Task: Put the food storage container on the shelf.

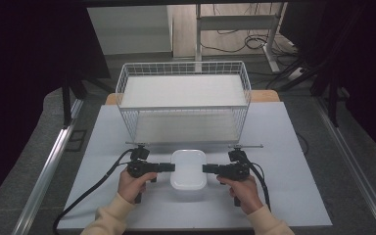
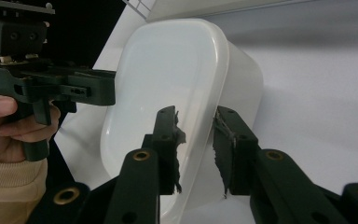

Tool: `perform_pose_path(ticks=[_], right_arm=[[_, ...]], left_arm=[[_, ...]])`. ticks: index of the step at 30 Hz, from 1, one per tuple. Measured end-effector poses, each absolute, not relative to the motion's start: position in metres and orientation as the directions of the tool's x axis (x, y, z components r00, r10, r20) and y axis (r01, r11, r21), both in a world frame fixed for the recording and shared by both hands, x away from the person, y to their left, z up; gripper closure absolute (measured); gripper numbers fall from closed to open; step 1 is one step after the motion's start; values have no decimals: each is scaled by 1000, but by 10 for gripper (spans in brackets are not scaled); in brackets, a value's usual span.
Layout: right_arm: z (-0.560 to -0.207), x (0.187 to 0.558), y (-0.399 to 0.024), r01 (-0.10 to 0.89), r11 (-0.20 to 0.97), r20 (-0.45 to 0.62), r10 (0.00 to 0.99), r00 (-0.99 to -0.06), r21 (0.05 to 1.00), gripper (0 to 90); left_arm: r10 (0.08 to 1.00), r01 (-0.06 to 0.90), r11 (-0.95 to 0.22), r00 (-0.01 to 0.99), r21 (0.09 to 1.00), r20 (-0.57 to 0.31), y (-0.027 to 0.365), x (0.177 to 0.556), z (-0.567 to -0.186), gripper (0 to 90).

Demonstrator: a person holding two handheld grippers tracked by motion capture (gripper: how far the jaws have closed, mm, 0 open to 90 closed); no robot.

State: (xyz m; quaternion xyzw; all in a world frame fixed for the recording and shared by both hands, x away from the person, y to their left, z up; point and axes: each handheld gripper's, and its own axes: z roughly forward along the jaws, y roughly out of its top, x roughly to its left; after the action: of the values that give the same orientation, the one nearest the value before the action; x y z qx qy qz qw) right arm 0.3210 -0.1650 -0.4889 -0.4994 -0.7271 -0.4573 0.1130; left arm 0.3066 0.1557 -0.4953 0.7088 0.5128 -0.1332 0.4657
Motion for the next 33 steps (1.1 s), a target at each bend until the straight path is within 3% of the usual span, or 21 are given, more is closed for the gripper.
perform_pose_path(ticks=[9,33], right_arm=[[-483,313,-169,810,77,620,603,-502,582,792],[-454,306,-165,722,100,551,578,-602,685,796]], left_arm=[[604,823,-42,473,567,-641,159,296,-486,790],[580,765,-23,534,643,-615,168,288,-457,804]])
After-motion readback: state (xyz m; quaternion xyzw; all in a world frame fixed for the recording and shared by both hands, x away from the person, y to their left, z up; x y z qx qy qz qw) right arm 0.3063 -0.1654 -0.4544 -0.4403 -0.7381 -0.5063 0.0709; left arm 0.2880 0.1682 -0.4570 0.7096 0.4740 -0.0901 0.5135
